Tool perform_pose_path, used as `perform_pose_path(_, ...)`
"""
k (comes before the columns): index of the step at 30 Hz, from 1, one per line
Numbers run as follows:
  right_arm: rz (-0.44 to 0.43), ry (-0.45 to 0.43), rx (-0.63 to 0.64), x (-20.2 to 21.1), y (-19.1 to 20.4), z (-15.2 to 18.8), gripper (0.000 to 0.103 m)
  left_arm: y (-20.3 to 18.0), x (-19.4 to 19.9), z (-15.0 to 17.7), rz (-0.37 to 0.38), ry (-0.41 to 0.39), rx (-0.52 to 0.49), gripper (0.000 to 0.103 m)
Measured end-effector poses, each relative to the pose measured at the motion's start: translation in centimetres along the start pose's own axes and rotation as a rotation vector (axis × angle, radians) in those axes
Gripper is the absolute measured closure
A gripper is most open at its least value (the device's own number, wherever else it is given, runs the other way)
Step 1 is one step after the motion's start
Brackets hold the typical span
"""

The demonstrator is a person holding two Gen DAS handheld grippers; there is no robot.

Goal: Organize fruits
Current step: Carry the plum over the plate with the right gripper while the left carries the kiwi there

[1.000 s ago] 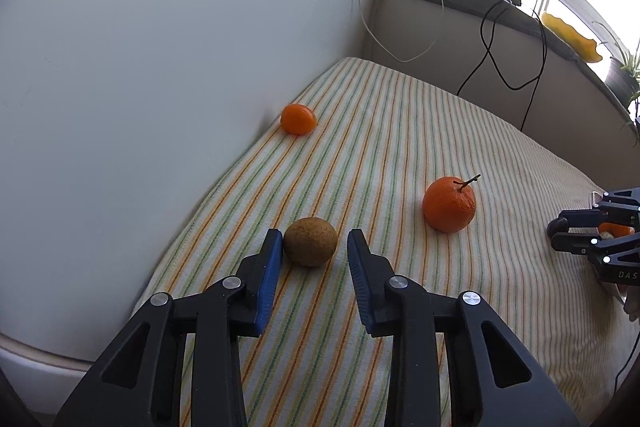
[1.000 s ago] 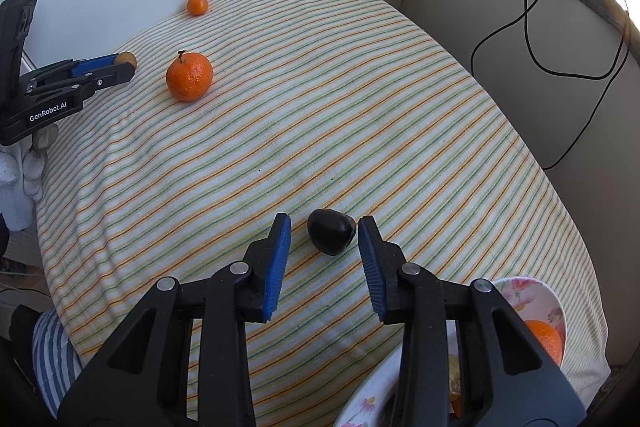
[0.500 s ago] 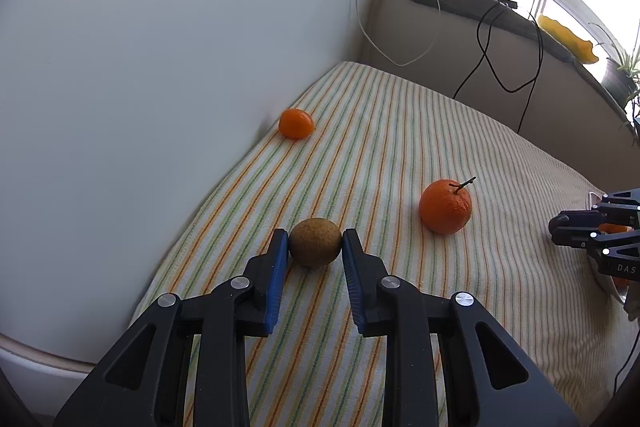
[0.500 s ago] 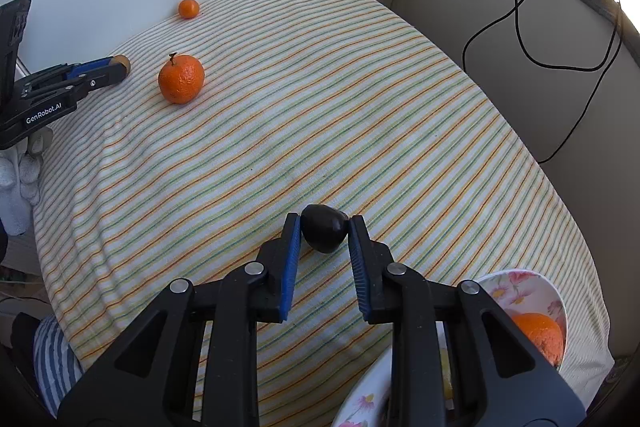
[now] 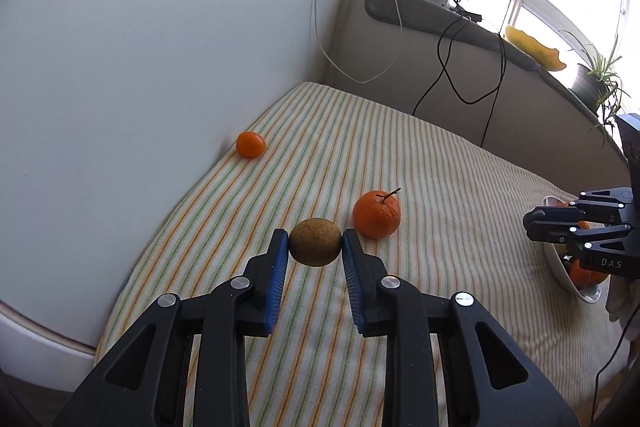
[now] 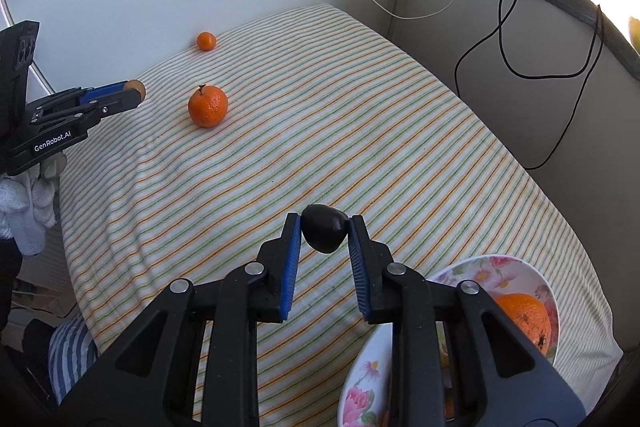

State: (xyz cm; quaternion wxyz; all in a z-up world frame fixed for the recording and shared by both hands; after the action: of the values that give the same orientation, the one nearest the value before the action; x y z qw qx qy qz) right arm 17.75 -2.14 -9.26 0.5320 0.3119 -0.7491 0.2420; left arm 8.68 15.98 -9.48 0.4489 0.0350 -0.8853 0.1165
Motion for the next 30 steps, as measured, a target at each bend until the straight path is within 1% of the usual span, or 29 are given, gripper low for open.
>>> perform_pose_path(9,-0.011,-0.069,-0.048,3.8,-2.1,2.0,0.078,-4.0,1.3,-0.2,0.063,-0.023,-0.063,0.077)
perform_pose_path(17,-0.008,-0.123,-0.103,6.6,-4.3,3.7,0.078,-8.1,1.6,0.2,0.132,-0.022,-0.121,0.077)
perform_pose_path(30,0.018,-0.154,-0.199,8.5,-8.7,7.2,0.078,-14.3,1.3,1.2,0.222,0.01,-0.213,0.077)
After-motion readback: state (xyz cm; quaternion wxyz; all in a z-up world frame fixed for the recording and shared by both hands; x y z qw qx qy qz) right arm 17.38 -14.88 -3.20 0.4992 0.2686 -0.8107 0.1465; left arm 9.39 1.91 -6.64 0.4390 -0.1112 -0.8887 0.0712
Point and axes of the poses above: each gripper's, at about its wrist camera, not at the fingertips, and x roughly against the way its jaws point, y to its left, z to its underside, the point moved 3 cm from there along -x, roughly the way its jaws point, and after that the axes turned 12 degrees about y, right-handed, at the moved point
